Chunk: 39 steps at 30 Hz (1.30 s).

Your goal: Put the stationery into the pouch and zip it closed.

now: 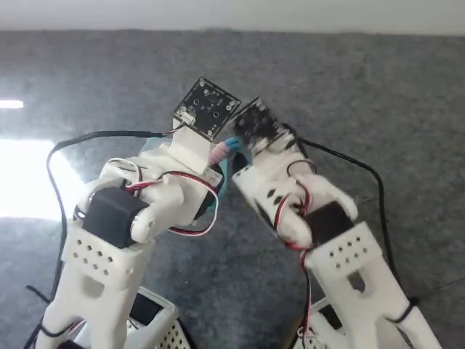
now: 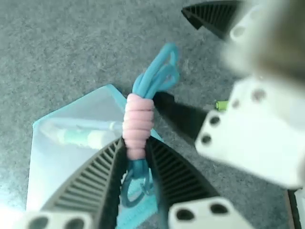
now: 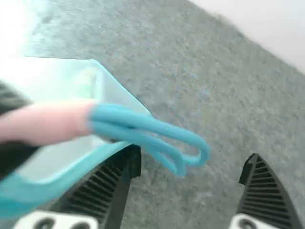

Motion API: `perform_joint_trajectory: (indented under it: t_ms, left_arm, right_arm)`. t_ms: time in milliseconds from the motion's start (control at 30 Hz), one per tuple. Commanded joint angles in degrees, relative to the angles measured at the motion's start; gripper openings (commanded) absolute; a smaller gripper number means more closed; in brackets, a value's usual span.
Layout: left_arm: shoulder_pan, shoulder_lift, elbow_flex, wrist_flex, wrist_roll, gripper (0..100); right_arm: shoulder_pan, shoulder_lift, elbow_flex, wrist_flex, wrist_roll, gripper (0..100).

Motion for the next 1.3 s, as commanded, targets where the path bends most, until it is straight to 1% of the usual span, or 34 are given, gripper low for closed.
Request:
perform_joint_trajectory:
  t_ms: [0, 67, 233, 333, 400, 467, 500, 567, 600, 633, 700, 767, 800, 867, 933, 1000, 1100, 1267]
  left_arm:
    - [1.0, -1.8, -2.5, 0.3, -0.7, 1]
    - [1.4, -1.8, -2.5, 0.3, -0.7, 1]
    - [3.5, -1.8, -2.5, 0.5, -0.7, 1]
    - [3.5, -1.8, -2.5, 0.4, -0.7, 1]
    - [3.5, -1.8, -2.5, 0.4, -0.7, 1]
    - [3.5, -1.8, -2.5, 0.4, -0.7, 1]
    - [3.6, -1.8, -2.5, 0.4, -0.7, 1]
    - [3.8, -1.9, -2.5, 0.5, -0.8, 1]
    - [3.8, -1.9, -2.5, 0.5, -0.8, 1]
    - [3.4, -1.9, -2.5, 0.5, -0.9, 1]
    - [2.5, -1.9, -2.6, 0.4, -1.0, 1]
    - [0.1, -1.9, -2.7, 0.1, -1.1, 2]
    - [-1.2, -1.9, -2.7, 0.0, -1.2, 5]
    - [-3.3, -1.9, -2.7, -0.7, -2.7, 12]
    - [-4.5, -1.9, -2.8, -0.7, -4.3, 20]
    - [-5.5, -2.0, -2.9, -0.4, -7.3, 24]
    - [-8.4, -2.0, -4.4, -0.7, -9.1, 25]
    - [-17.5, -1.5, -12.0, -0.4, -9.4, 25]
  right_arm:
    - [5.8, 1.7, -5.8, -1.6, -5.3, 34.4]
    - [6.8, 2.2, -6.7, -1.7, -6.2, 34.4]
    - [6.5, 2.7, -5.9, -4.3, -6.3, 34.4]
    - [6.1, 2.7, -5.3, -5.1, -6.2, 34.3]
    - [6.2, 2.7, -5.2, -5.3, -6.2, 32.3]
    - [6.5, 2.7, -5.1, -5.7, -4.7, 25.0]
    - [6.5, 2.7, -5.0, -6.5, -4.1, 19.0]
    - [7.8, 2.7, -5.0, -8.1, -3.9, 1.7]
    - [8.7, 2.7, -5.2, -8.9, -4.1, 0.0]
    - [9.6, 2.7, -5.4, -9.3, -4.7, 3.0]
    - [12.4, 2.7, -5.5, -10.0, -4.1, 0.2]
    - [15.3, 2.7, -5.8, -10.1, -3.8, 0.4]
    - [16.6, 2.7, -6.7, -9.5, -3.8, 0.6]
    - [18.5, 3.3, -8.6, -8.7, -4.0, 0.6]
    - [19.0, 5.0, -12.1, -5.8, -4.2, 0.6]
    - [18.9, 7.8, -16.4, -2.2, -6.2, 0.6]
    - [18.9, 13.9, -23.8, 2.9, -11.1, 0.6]
    - [18.9, 28.0, -42.5, 13.7, -14.0, 0.6]
